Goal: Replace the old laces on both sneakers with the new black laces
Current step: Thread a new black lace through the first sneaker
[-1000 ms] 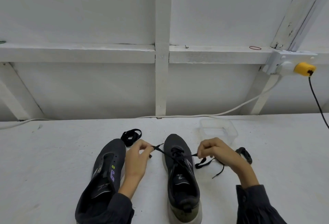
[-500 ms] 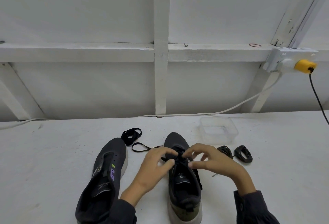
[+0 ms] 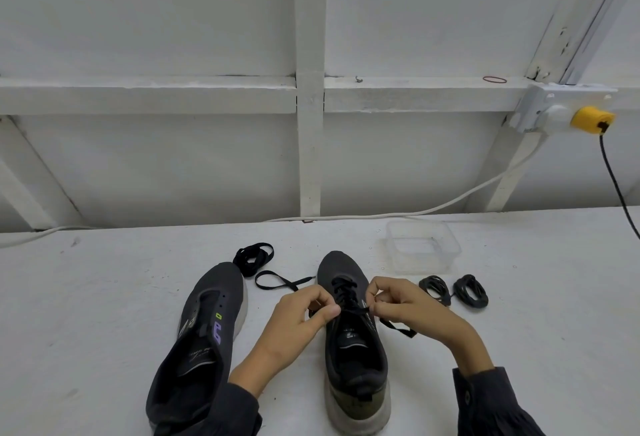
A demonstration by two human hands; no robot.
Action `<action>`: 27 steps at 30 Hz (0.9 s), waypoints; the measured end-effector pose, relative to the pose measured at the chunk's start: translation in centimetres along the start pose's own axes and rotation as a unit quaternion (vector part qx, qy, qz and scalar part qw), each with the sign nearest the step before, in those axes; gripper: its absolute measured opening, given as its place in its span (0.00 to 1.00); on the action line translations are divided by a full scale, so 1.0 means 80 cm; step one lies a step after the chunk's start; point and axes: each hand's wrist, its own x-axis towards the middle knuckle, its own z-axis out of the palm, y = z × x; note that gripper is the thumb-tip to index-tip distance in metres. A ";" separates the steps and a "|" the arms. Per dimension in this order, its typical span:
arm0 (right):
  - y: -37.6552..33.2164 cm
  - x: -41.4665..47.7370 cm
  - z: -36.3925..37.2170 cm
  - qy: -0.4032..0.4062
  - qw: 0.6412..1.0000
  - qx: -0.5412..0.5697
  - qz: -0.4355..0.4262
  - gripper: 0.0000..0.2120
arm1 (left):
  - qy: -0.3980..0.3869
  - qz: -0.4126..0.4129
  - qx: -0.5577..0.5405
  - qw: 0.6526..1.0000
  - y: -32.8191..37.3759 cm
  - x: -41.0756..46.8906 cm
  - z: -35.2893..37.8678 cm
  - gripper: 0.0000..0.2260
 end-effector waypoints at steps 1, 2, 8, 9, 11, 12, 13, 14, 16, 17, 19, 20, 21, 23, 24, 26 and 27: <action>0.002 -0.001 -0.001 0.001 1.000 0.003 0.003 0.05 | -0.005 -0.003 0.005 1.000 -0.002 0.000 -0.001 0.06; 0.004 -0.003 -0.001 0.002 1.000 0.006 0.004 0.05 | -0.009 -0.003 0.011 1.000 -0.003 -0.001 -0.001 0.06; 0.015 -0.015 -0.008 0.012 1.000 0.013 0.002 0.03 | -0.014 0.001 0.042 0.999 0.000 0.000 -0.003 0.10; 0.016 -0.017 -0.010 0.012 1.000 0.019 0.001 0.03 | -0.016 -0.001 0.046 0.999 0.001 0.001 -0.004 0.09; 0.018 -0.018 -0.013 0.009 1.000 0.030 0.002 0.03 | -0.022 -0.005 0.050 0.999 0.001 0.001 -0.005 0.07; 0.020 -0.018 -0.013 0.008 0.999 0.034 0.002 0.03 | -0.024 -0.007 0.052 0.998 0.001 0.000 -0.006 0.08; 0.021 -0.017 -0.014 0.008 0.999 0.038 0.003 0.04 | -0.026 -0.008 0.053 0.998 0.000 0.000 -0.007 0.09; 0.022 -0.017 -0.014 0.007 0.999 0.041 0.002 0.05 | -0.027 -0.011 0.053 0.998 -0.001 -0.001 -0.008 0.09; 0.023 -0.017 -0.015 0.005 0.999 0.043 0.001 0.04 | -0.026 -0.018 0.047 0.998 -0.001 -0.002 -0.009 0.07; 0.023 -0.017 -0.015 0.004 0.999 0.040 0.003 0.04 | -0.025 -0.022 0.044 0.998 0.000 -0.002 -0.009 0.07; 0.024 -0.017 -0.014 0.002 0.999 0.038 0.008 0.06 | -0.021 -0.028 0.035 0.999 0.002 -0.004 -0.008 0.08; 0.025 -0.017 -0.014 0.000 0.999 0.041 0.010 0.06 | -0.020 -0.031 0.024 0.999 0.004 -0.005 -0.008 0.08; 0.025 -0.017 -0.015 -0.002 0.999 0.048 0.012 0.06 | -0.020 -0.038 0.009 0.999 0.006 -0.008 -0.008 0.08; 0.026 -0.021 -0.018 -0.012 0.998 0.062 0.014 0.04 | -0.032 -0.060 -0.018 0.998 0.009 -0.013 -0.012 0.07; 0.026 -0.025 -0.021 -0.018 0.998 0.063 0.015 0.03 | -0.042 -0.071 -0.018 0.996 0.009 -0.016 -0.016 0.06; 0.028 -0.034 -0.029 -0.029 0.998 0.059 0.024 0.05 | -0.052 -0.087 0.000 0.995 0.008 -0.024 -0.025 0.07; 0.028 -0.040 -0.034 -0.037 0.997 0.058 0.029 0.07 | -0.050 -0.095 0.006 0.994 0.009 -0.027 -0.029 0.08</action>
